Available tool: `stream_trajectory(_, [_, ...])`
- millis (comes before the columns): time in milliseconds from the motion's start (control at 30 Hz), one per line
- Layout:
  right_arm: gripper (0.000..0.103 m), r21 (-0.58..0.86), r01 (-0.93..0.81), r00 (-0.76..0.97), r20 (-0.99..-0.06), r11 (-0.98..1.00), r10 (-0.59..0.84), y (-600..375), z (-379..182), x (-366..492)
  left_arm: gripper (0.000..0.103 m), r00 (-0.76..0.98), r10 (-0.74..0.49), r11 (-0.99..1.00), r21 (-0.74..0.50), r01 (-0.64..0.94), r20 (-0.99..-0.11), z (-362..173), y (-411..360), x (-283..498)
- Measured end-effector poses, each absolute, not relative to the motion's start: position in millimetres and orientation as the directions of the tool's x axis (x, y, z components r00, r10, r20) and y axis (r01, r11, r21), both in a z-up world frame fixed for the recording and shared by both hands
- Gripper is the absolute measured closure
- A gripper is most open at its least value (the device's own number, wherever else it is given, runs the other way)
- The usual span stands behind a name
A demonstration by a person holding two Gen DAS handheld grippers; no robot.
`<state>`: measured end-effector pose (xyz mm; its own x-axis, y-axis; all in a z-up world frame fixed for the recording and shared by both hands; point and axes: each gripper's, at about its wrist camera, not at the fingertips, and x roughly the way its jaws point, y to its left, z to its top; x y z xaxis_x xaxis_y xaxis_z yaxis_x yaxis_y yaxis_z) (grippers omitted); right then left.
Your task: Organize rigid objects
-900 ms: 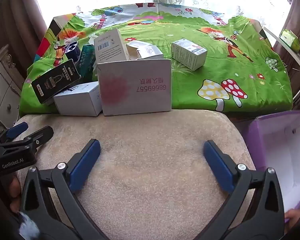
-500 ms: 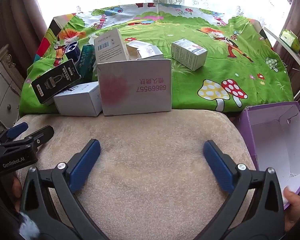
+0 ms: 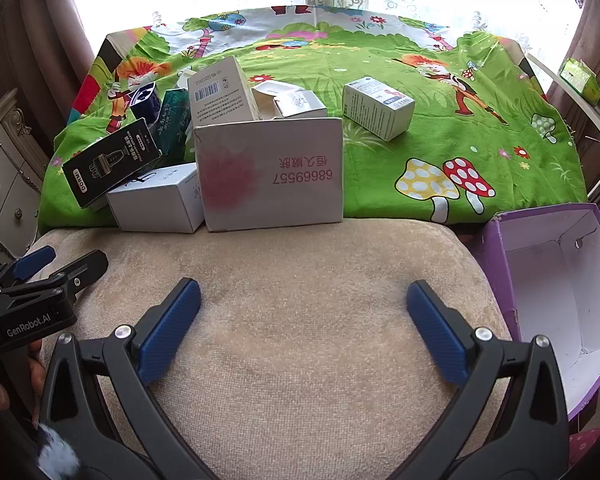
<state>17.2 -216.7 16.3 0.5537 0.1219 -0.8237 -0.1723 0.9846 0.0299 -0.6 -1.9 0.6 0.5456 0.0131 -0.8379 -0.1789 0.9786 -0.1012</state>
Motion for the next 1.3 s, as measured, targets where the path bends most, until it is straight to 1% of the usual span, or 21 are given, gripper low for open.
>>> stream_trajectory(433, [0.0,0.035,-0.17,0.571,-0.811,0.985,0.128,-216.8,14.4,15.1,0.0,0.553,0.013,0.98,-0.1,-0.173,-0.833,1.4,-3.1,-3.6])
stream_trajectory(533, [0.0,0.019,-0.171,0.569,-0.814,0.985,0.114,-214.9,13.8,17.5,0.0,0.558,0.006,0.979,-0.109,-0.173,-0.83,1.9,-2.0,-4.1])
stream_trajectory(700, [0.0,-0.004,-0.17,0.56,-0.823,0.985,0.094,-212.4,14.4,19.4,0.0,0.588,-0.033,0.97,-0.168,-0.176,-0.808,5.6,3.5,-9.0])
stream_trajectory(767, [0.0,-0.006,-0.174,0.556,-0.826,0.985,0.094,-212.7,15.4,19.2,0.002,0.607,-0.049,0.965,-0.194,-0.176,-0.793,8.7,5.7,-11.6])
stream_trajectory(833, [0.0,0.008,-0.193,0.541,-0.833,0.981,0.113,-215.3,16.6,19.6,0.005,0.619,-0.072,0.961,-0.221,-0.167,-0.782,11.3,6.9,-13.0])
stream_trajectory(900, [0.0,0.032,-0.221,0.515,-0.845,0.975,0.145,-219.3,18.5,21.4,0.012,0.63,-0.106,0.955,-0.256,-0.153,-0.77,14.3,8.9,-13.5])
stream_trajectory(967, [0.0,0.053,-0.237,0.494,-0.854,0.97,0.167,-221.8,19.7,23.4,0.016,0.635,-0.142,0.947,-0.292,-0.137,-0.759,17.6,12.0,-11.3])
stream_trajectory(1067, [0.0,0.094,-0.261,0.51,-0.832,0.961,0.22,-225.9,24.9,19.3,0.016,0.656,-0.175,0.935,-0.332,-0.121,-0.734,25.9,16.2,-10.2])
stream_trajectory(1167, [0.0,0.117,-0.305,0.512,-0.817,0.945,0.266,-223.4,32.5,19.8,0.016,0.675,-0.177,0.937,-0.332,-0.107,-0.716,35.5,20.5,-4.1])
stream_trajectory(1233, [0.0,0.102,-0.306,0.556,-0.788,0.947,0.265,-223.2,40.0,20.5,0.016,0.681,-0.181,0.938,-0.334,-0.099,-0.71,39.7,23.5,2.7])
stream_trajectory(1300, [0.0,0.081,-0.309,0.573,-0.78,0.948,0.253,-221.2,43.6,26.0,0.017,0.685,-0.189,0.935,-0.342,-0.093,-0.704,41.1,25.6,8.9])
